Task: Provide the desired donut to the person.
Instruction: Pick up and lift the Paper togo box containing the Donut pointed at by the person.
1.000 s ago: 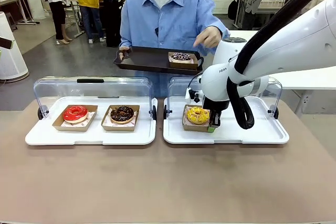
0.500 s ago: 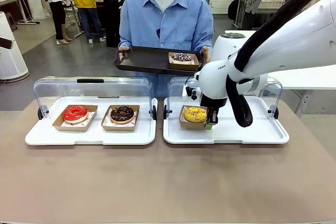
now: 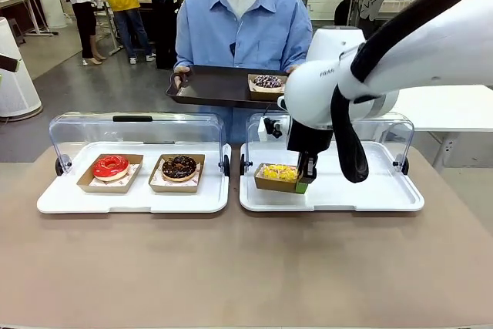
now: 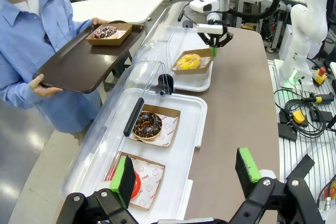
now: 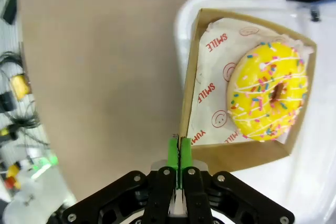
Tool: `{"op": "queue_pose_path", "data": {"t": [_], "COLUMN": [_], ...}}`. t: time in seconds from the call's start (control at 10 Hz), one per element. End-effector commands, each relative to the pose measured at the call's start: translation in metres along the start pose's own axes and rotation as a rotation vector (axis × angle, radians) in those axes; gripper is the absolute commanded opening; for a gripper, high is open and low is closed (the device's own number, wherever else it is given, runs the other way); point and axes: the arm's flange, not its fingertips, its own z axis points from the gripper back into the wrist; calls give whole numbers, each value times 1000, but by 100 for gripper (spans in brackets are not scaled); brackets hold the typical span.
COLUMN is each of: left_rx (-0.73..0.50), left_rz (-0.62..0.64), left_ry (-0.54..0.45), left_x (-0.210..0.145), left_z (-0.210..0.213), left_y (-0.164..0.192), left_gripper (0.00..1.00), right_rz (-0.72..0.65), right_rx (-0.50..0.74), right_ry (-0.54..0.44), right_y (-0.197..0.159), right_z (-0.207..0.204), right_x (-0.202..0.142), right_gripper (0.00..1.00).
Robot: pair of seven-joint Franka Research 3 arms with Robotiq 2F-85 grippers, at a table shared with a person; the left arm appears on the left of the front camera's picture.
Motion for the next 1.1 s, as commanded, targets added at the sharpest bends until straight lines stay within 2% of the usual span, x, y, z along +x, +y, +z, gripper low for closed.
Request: {"op": "queue_pose_path", "data": {"t": [0.0,0.5,0.8,1.0], "left_rx": [2,2,2,2], "left_rz": [-3,-3,-3,-3], "left_ry": [-2,-2,-2,-2], "left_x": [1,1,1,1], "left_z": [1,1,1,1], "left_y": [-1,-1,-1,-1], "left_gripper": [100,100,100,100], "right_rz": [-29,21,50,59], "right_rx": [76,137,97,73], "right_ry": [15,47,57,58], "right_y": [31,95,125,134], "right_z": [23,90,130,150], "right_x": [1,18,32,42], "right_gripper": [0,0,0,0]}}
